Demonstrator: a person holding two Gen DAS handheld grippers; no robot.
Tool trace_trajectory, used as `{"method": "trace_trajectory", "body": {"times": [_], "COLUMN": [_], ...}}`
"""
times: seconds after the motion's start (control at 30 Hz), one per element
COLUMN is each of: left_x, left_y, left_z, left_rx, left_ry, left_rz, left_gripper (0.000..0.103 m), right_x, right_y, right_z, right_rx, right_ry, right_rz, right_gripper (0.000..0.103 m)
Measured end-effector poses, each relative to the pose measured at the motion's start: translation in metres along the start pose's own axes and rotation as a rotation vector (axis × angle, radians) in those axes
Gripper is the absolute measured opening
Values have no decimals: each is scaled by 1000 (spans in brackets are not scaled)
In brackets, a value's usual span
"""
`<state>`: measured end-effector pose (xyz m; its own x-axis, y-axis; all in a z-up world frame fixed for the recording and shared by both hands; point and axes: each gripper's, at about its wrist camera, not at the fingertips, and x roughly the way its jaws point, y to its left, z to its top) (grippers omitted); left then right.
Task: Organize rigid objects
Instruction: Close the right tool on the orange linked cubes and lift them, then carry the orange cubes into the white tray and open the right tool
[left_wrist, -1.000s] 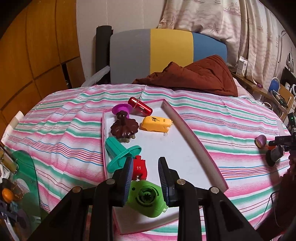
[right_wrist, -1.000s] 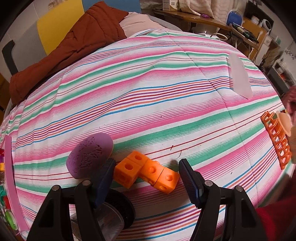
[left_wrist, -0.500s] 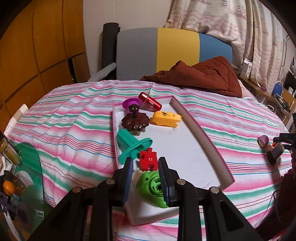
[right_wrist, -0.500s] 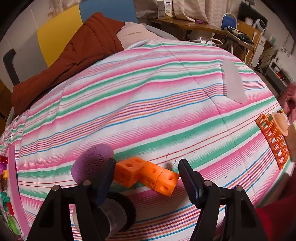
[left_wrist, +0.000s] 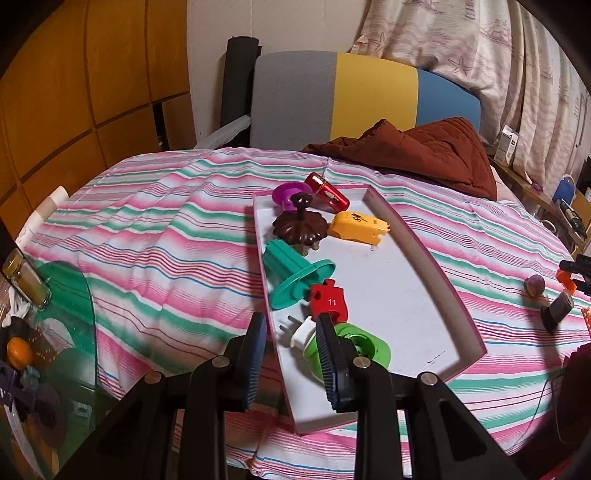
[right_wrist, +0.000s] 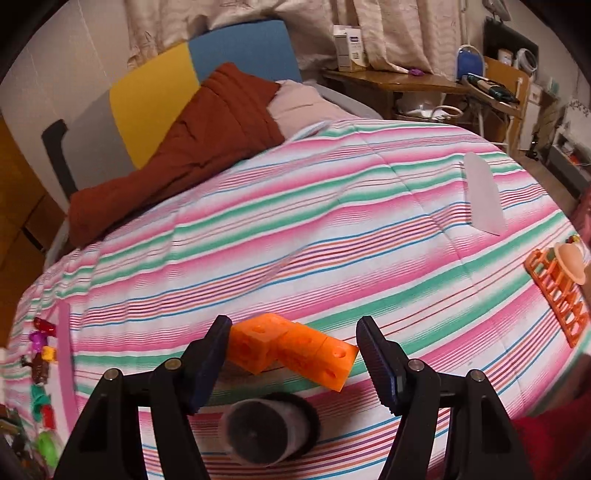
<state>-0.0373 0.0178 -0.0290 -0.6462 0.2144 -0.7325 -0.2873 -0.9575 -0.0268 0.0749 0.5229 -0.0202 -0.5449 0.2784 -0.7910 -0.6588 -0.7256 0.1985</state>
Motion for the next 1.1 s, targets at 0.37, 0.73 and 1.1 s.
{"method": "trace_trajectory", "body": {"times": [0.37, 0.73, 1.1], "left_x": [3, 1, 3], "left_y": [5, 29, 48], "left_z": [-4, -9, -15], "left_rx": [-24, -80, -123], "left_ry": [11, 5, 19], "left_rz": [-5, 26, 44], "left_gripper": [27, 27, 27], "right_x": [-50, -60, -26], "right_y": [112, 259, 299], "right_z": [-17, -113, -179], "right_rx": [-252, -599, -833], "right_ry": [-37, 75, 136], "right_rz": [287, 535, 459], "right_gripper": [70, 70, 70]}}
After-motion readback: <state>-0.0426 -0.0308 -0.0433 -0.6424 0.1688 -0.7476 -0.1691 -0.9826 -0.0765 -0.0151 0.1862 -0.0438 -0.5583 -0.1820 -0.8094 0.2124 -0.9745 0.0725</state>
